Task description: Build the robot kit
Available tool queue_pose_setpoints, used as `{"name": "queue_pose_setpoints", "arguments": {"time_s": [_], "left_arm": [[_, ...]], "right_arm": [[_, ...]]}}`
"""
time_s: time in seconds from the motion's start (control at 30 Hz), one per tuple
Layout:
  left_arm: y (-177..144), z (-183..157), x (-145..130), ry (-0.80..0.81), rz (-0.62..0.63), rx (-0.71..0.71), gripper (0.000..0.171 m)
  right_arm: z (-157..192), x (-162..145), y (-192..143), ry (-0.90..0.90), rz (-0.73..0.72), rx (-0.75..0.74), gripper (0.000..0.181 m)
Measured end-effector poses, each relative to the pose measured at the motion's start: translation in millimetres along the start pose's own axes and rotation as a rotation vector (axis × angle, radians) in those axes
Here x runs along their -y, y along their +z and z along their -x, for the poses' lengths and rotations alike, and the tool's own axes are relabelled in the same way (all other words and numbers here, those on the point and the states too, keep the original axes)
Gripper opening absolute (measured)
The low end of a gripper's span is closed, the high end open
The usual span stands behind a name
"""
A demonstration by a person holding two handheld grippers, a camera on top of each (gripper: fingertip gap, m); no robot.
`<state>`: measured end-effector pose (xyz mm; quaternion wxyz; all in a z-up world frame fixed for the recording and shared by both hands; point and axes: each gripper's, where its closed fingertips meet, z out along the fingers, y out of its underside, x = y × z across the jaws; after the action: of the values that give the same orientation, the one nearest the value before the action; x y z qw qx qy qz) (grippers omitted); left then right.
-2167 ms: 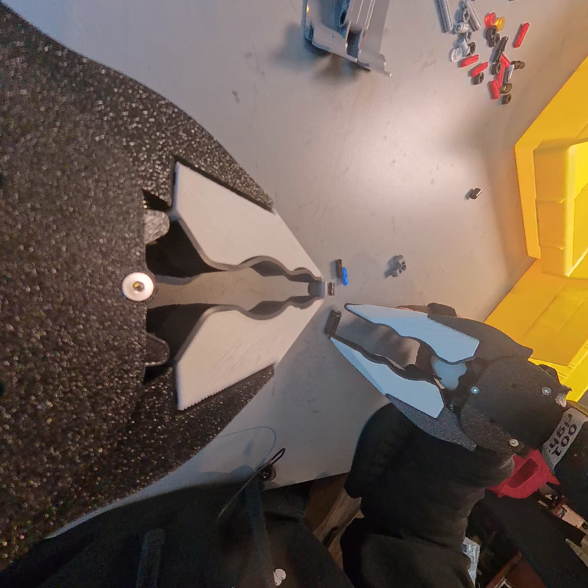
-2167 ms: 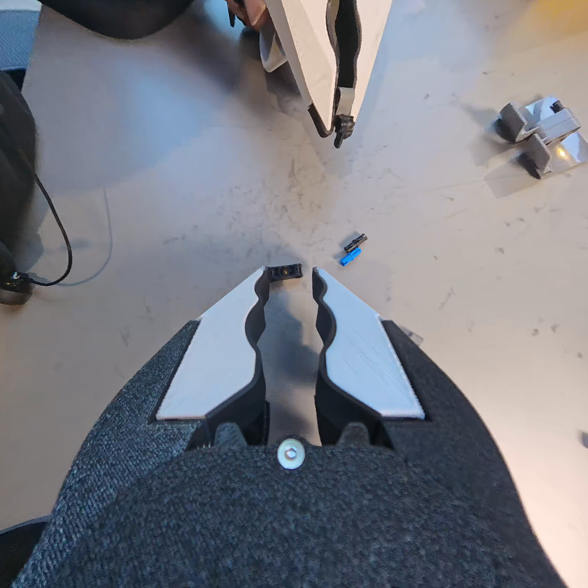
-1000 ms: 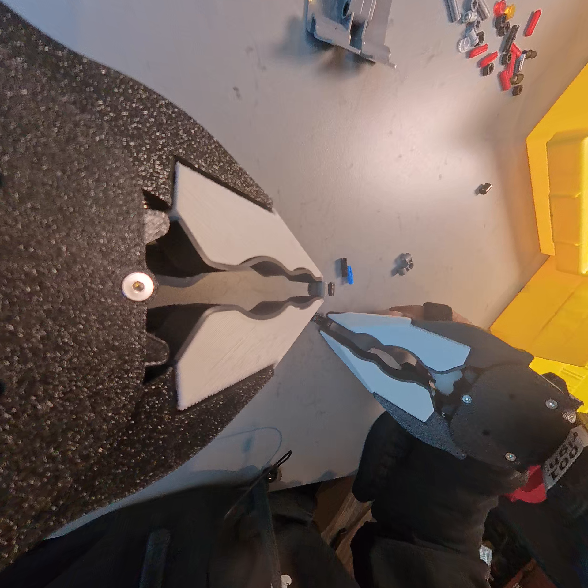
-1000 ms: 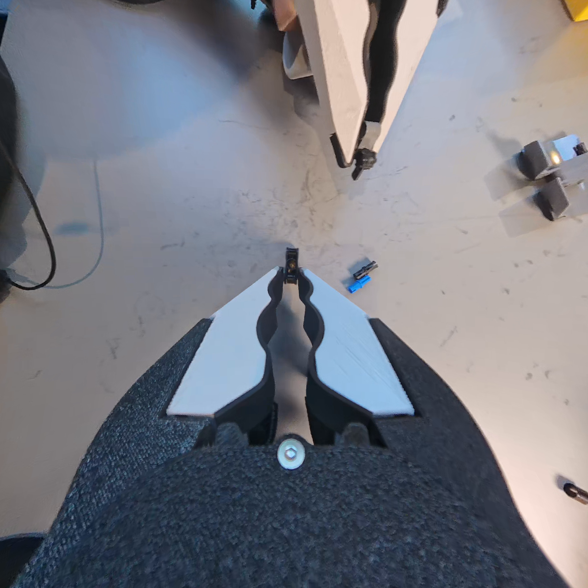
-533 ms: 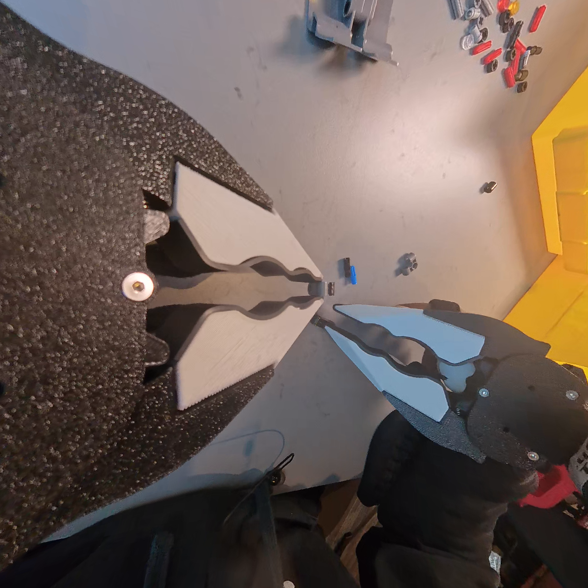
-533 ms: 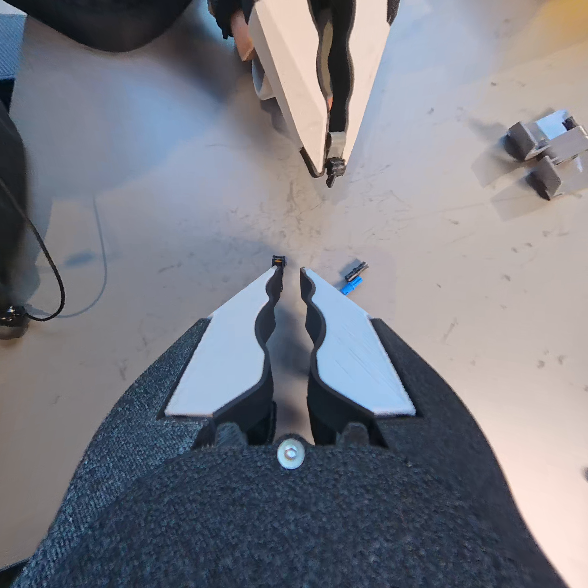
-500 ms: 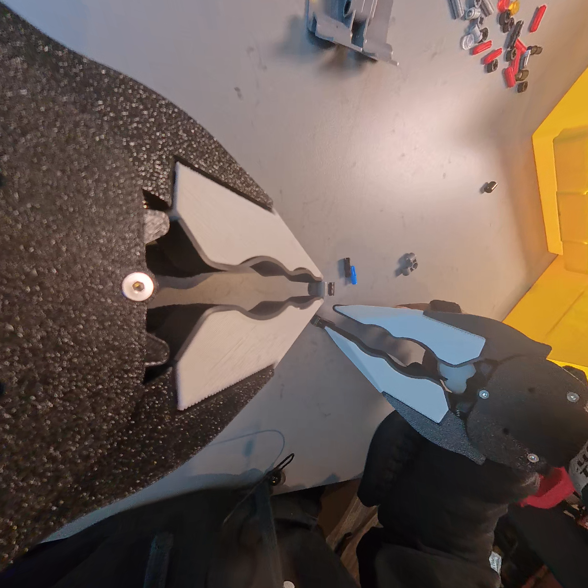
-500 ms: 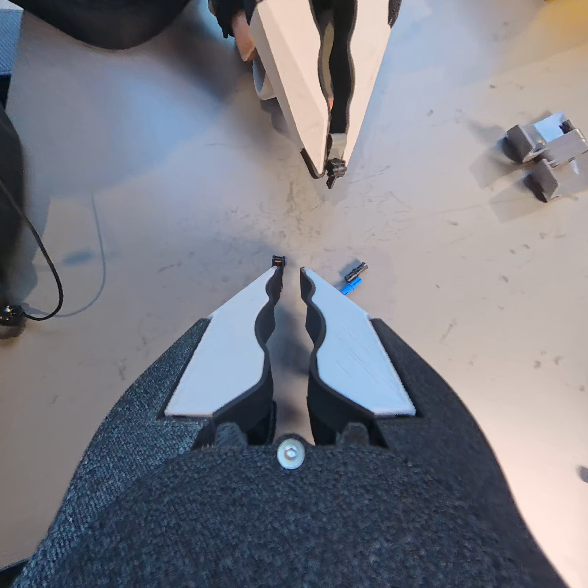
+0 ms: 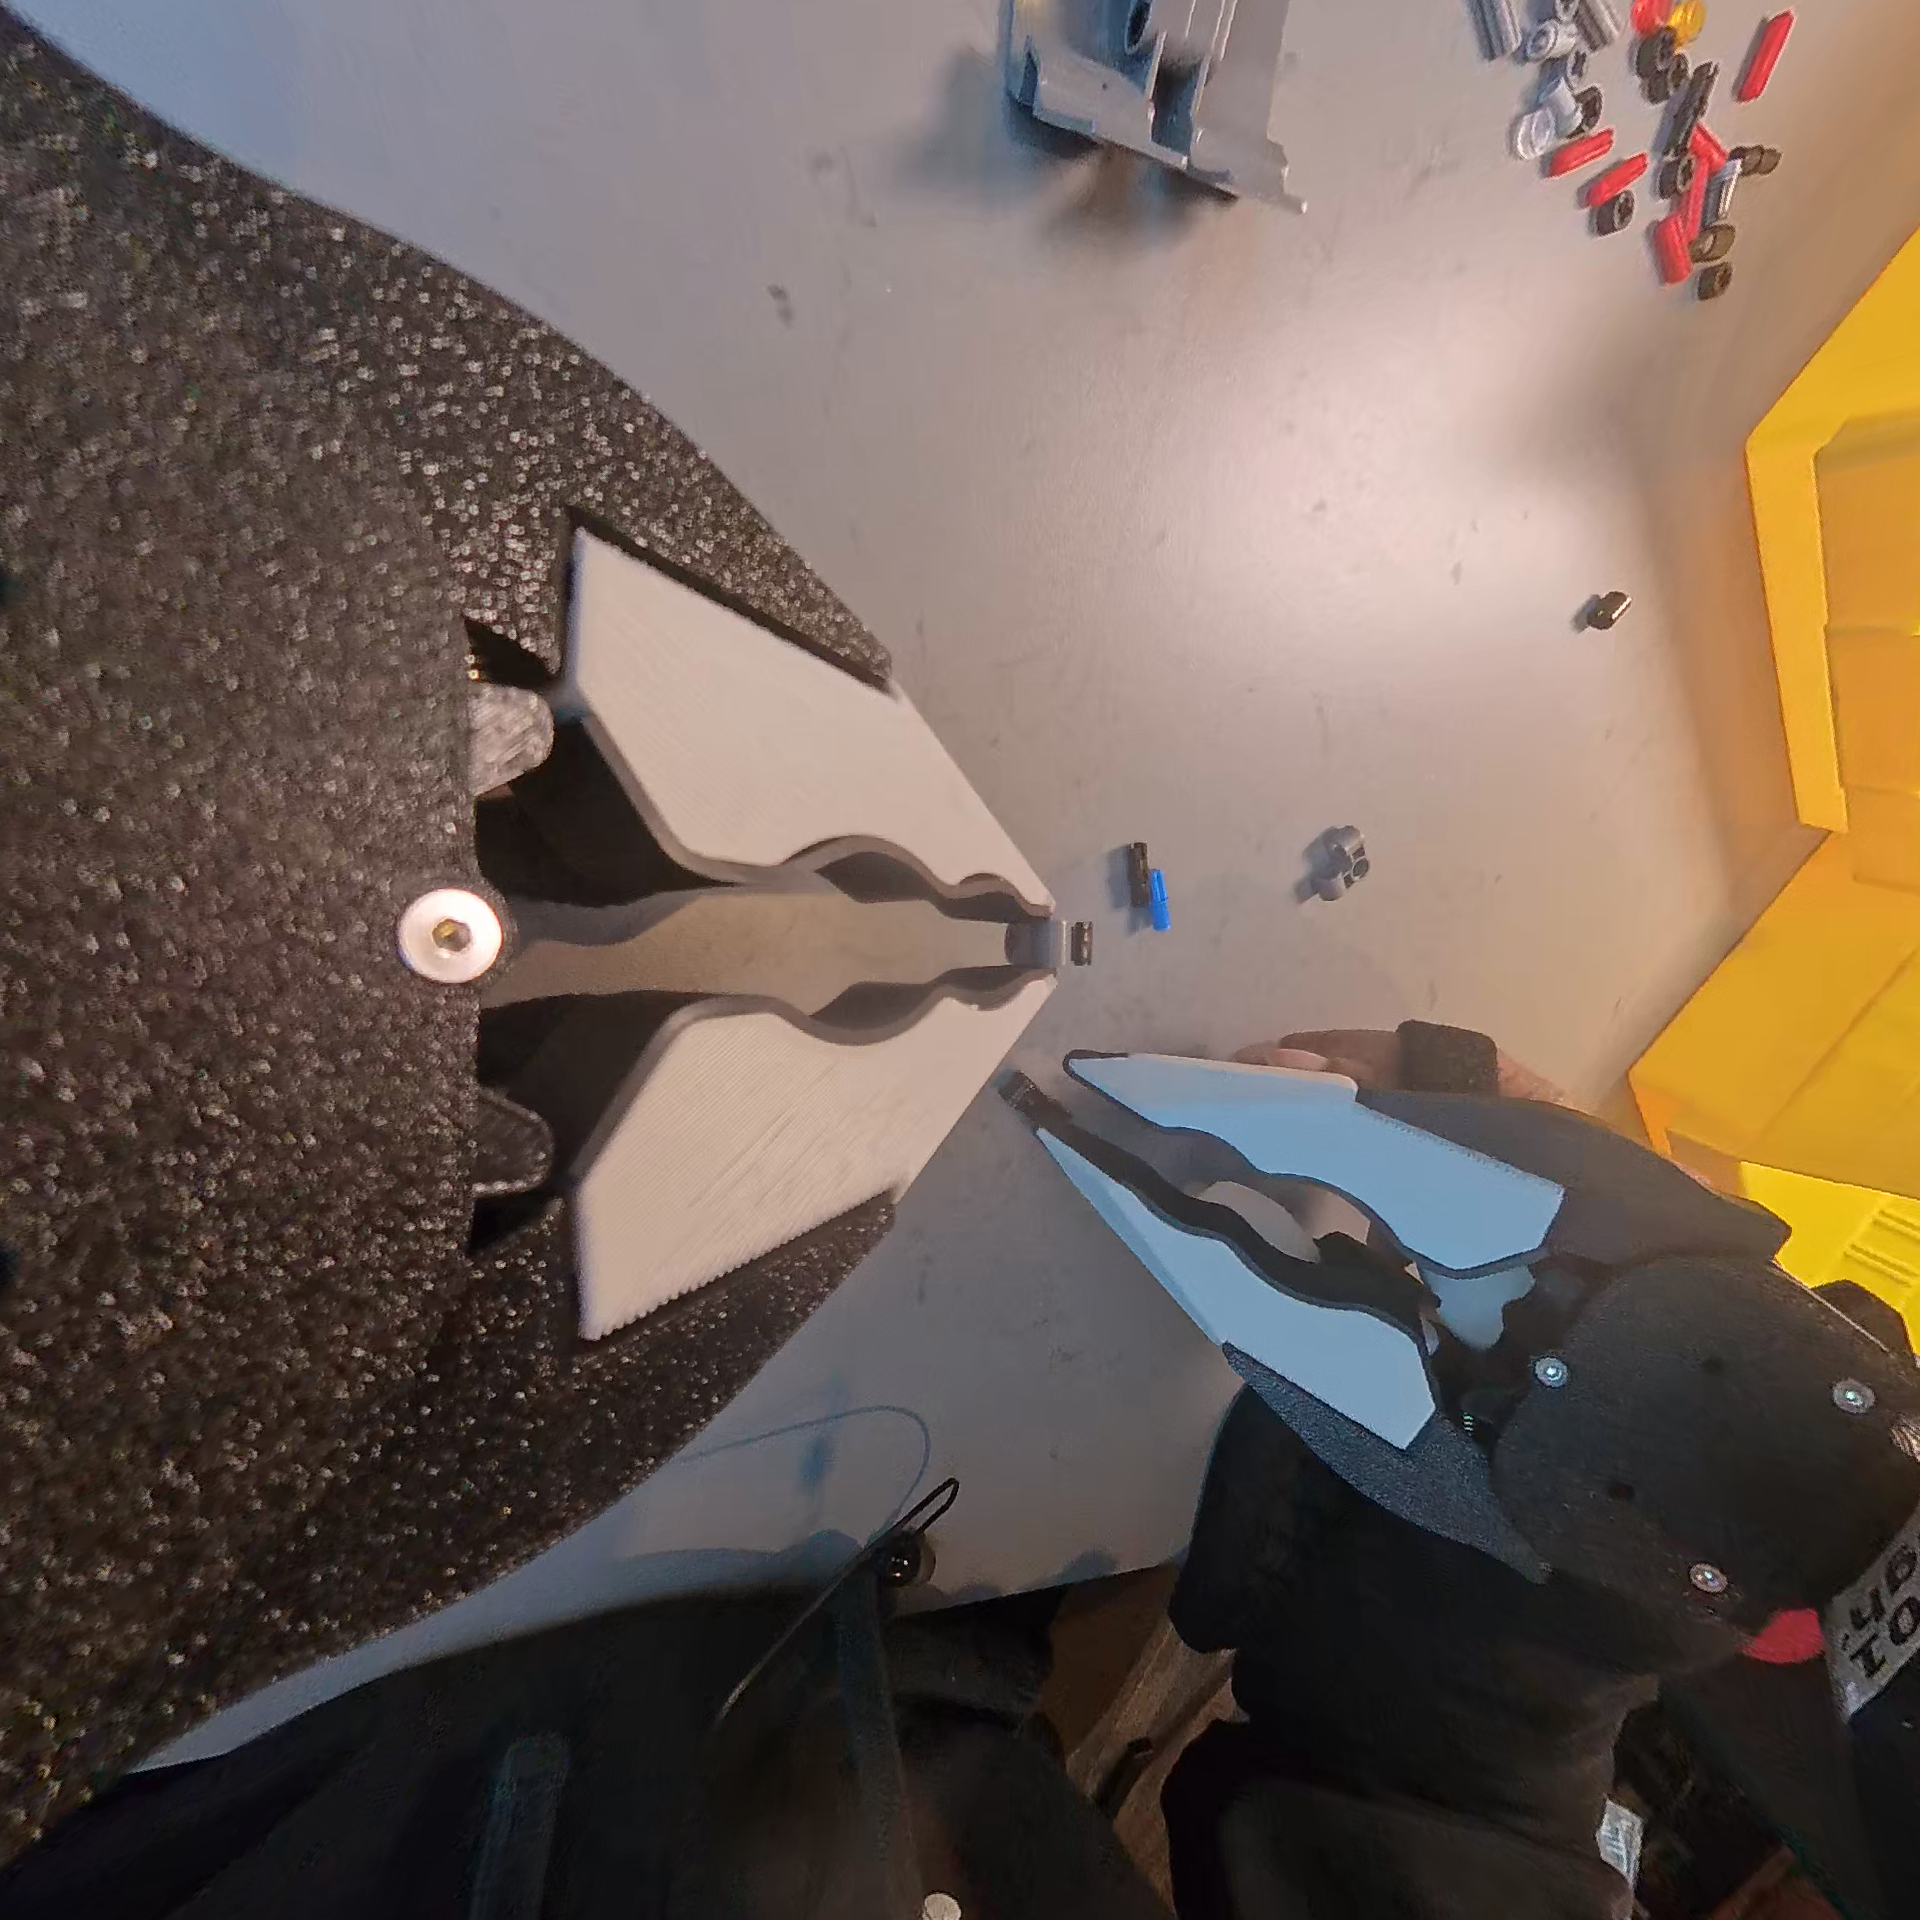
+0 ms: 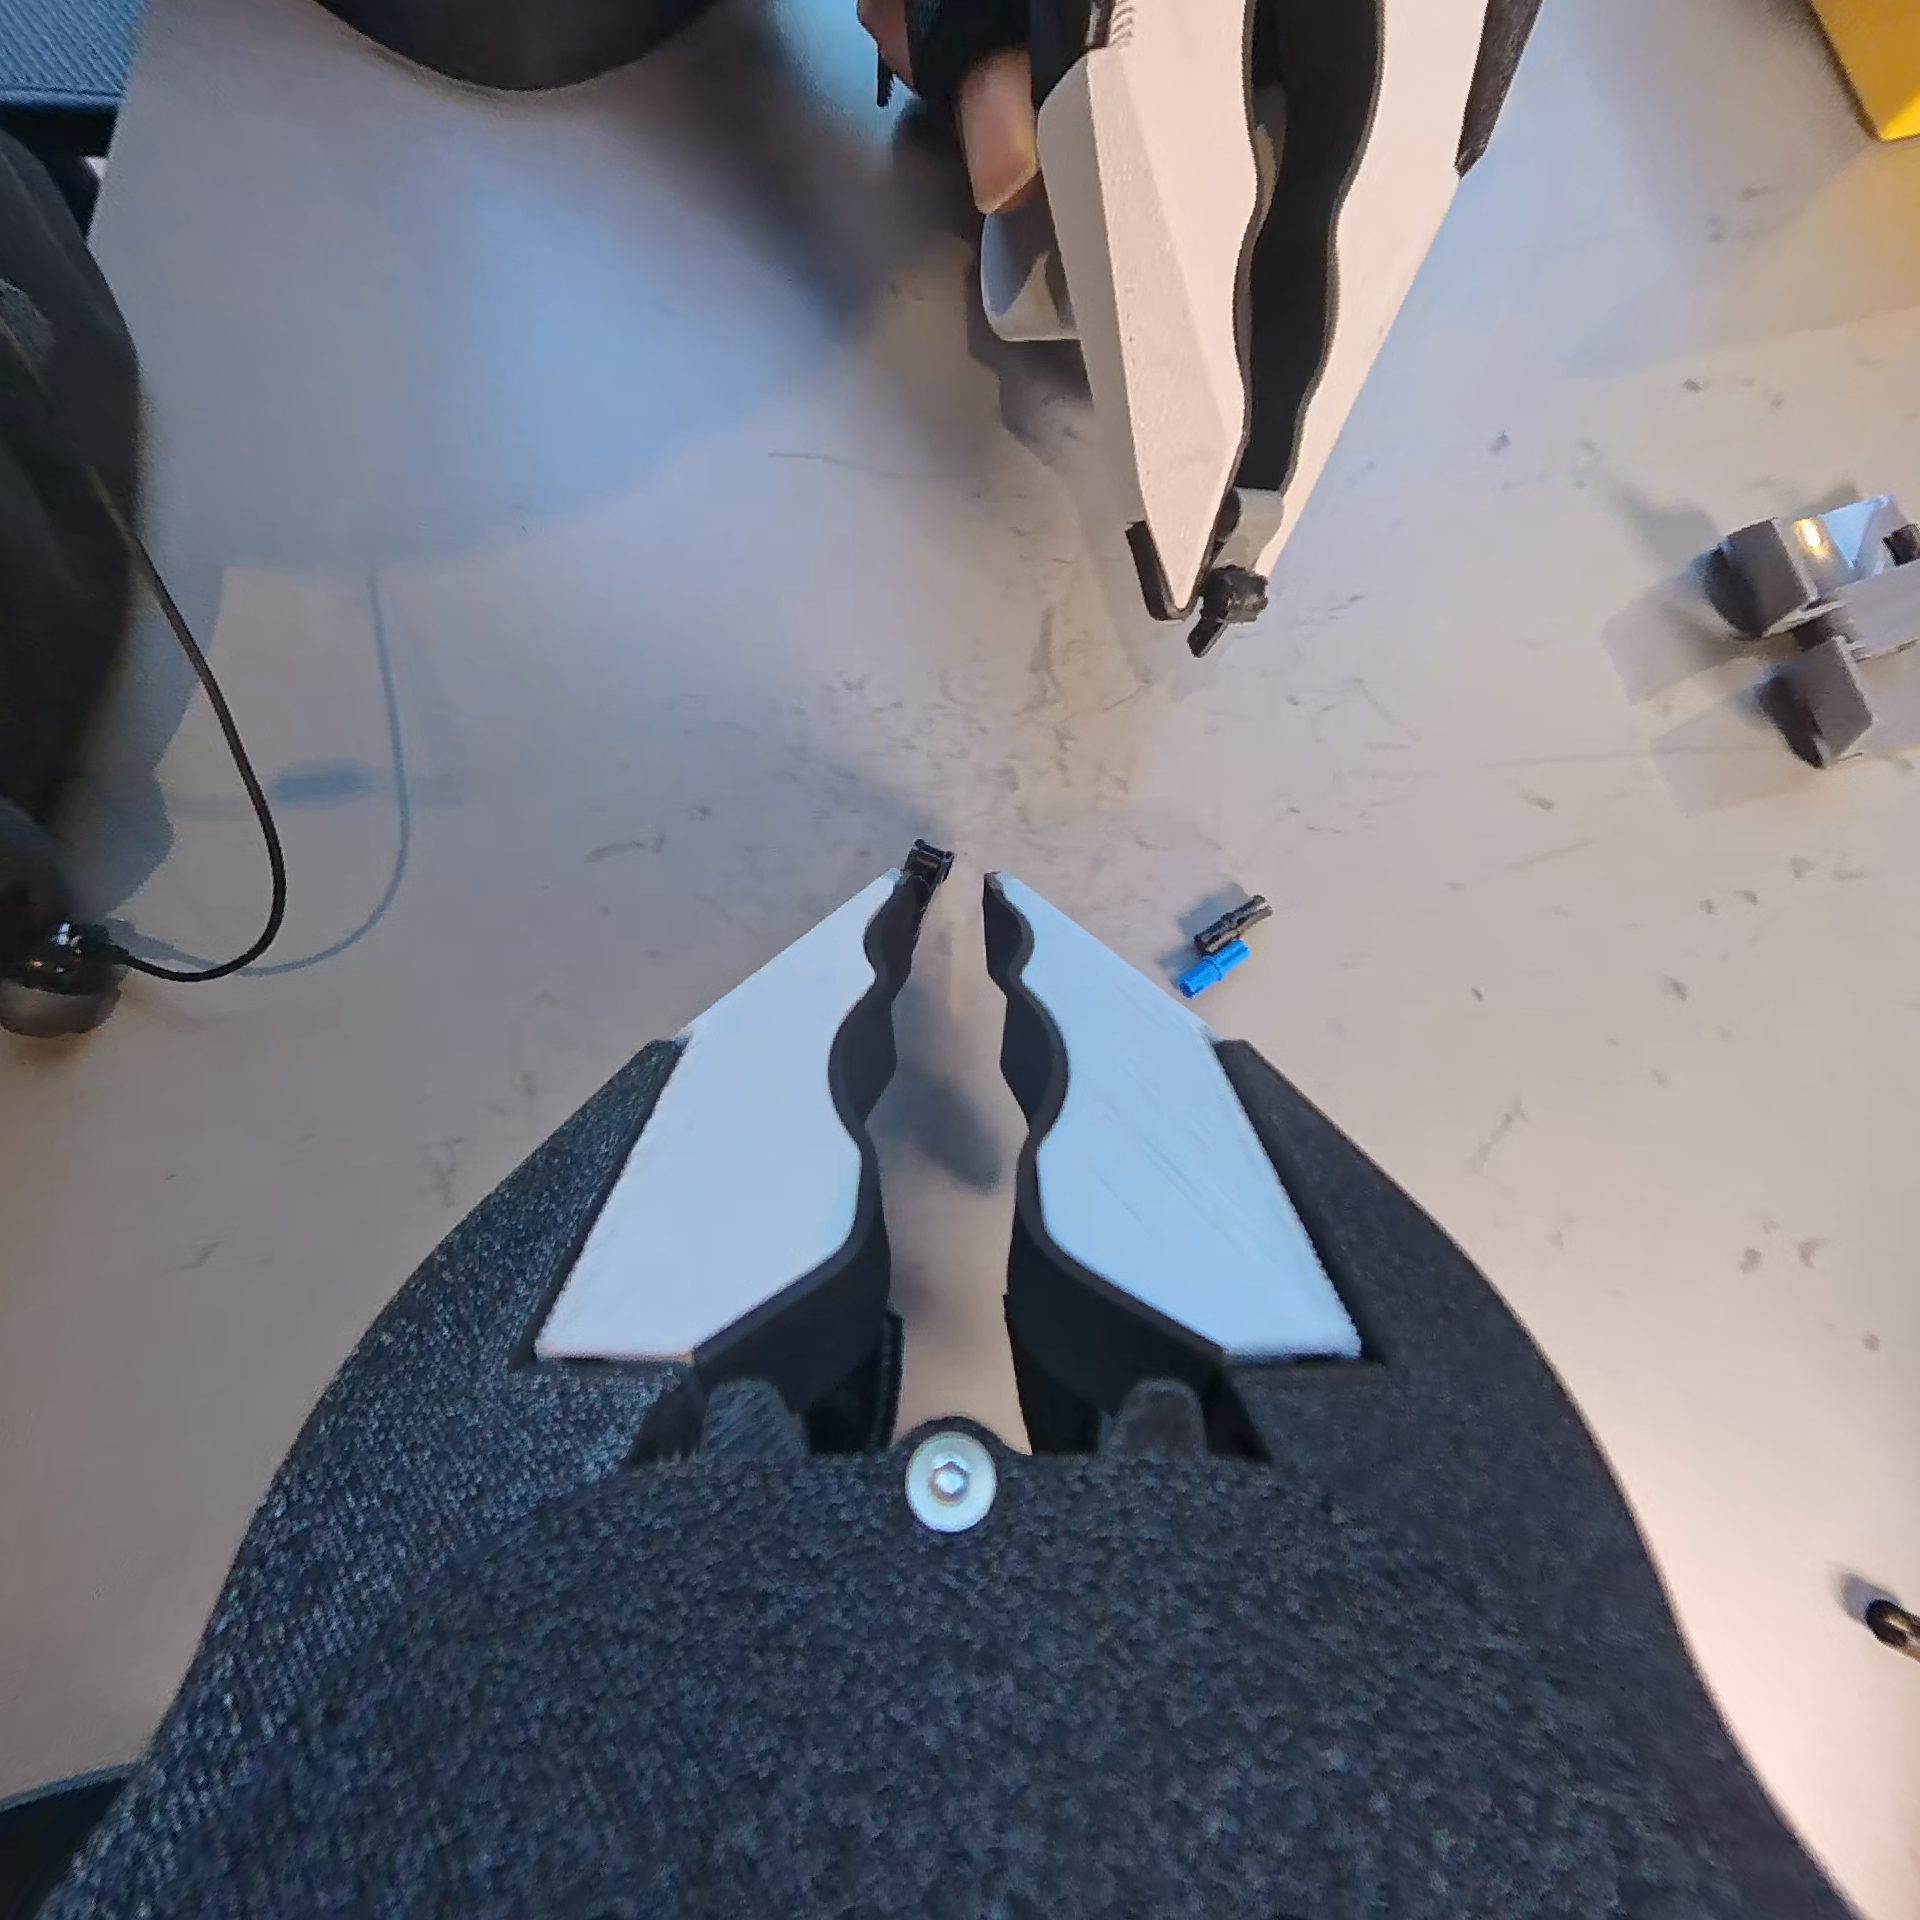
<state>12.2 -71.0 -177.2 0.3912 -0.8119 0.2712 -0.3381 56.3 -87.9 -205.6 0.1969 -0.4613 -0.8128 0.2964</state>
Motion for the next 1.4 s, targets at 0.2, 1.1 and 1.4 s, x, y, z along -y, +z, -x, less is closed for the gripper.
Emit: {"name": "queue_pose_setpoints", "arguments": {"time_s": [0.2, 1.1, 1.4], "left_arm": [[-0.1, -0.1, -0.1, 0.000, 0.000, 0.000, 0.007], [6.2, -19.8, -11.5, 0.144, 0.076, -0.060, 0.007], [20.2, -32.7, -28.8, 0.331, 0.184, -0.047, 0.006]], "right_arm": [[4.2, -1.2, 2.0, -0.038, 0.030, -0.007, 0.013], [-3.2, 2.0, 10.9, 0.004, 0.021, -0.046, 0.013], [-3.3, 26.7, -4.1, -0.035, -0.144, -0.064, 0.014]]}}
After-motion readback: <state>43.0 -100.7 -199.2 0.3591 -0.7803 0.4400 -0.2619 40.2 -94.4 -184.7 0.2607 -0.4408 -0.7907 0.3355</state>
